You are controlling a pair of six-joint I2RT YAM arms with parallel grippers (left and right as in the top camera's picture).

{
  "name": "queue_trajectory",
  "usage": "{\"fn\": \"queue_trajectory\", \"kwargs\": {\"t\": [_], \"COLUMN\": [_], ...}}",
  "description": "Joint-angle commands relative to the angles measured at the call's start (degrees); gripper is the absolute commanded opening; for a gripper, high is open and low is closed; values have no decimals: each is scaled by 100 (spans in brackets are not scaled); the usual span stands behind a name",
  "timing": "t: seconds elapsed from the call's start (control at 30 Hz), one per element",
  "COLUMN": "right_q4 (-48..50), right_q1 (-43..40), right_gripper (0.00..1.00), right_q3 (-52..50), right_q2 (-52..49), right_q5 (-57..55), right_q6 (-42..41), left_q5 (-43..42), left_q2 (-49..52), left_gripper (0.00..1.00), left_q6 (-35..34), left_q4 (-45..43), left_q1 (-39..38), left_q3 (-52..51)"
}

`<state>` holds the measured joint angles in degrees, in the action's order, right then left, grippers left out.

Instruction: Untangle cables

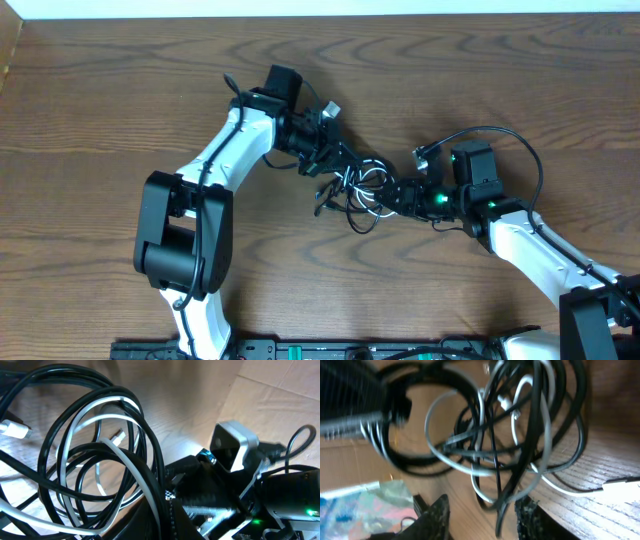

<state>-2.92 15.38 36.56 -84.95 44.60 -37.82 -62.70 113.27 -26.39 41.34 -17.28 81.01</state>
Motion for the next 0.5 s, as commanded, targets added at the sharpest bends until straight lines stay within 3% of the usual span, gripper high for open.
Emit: {"fn": "queue_trajectory", "kwargs": {"t": [0.0, 0.13, 0.33, 0.47], "right_q4": [42, 28, -28, -37], "right_q1": [55, 61, 188, 199], "right_gripper": [32, 31, 21, 6], "right_q3": [-44, -48, -170, -262], "right_q2": [17, 17, 17, 17], "right_q5": [-461, -457, -463, -435], "right_q6": [-748, -782, -782, -782], "left_q5": [-138, -138, -136, -136], "left_q2": [22, 22, 22, 22], "left_gripper": [8, 7, 7, 8], "left_q6": [-48, -48, -46, -28], "left_q4": [15, 13, 11, 13], "left_q1": [-48, -50, -48, -48], "left_q3": [4, 4, 4, 4]}}
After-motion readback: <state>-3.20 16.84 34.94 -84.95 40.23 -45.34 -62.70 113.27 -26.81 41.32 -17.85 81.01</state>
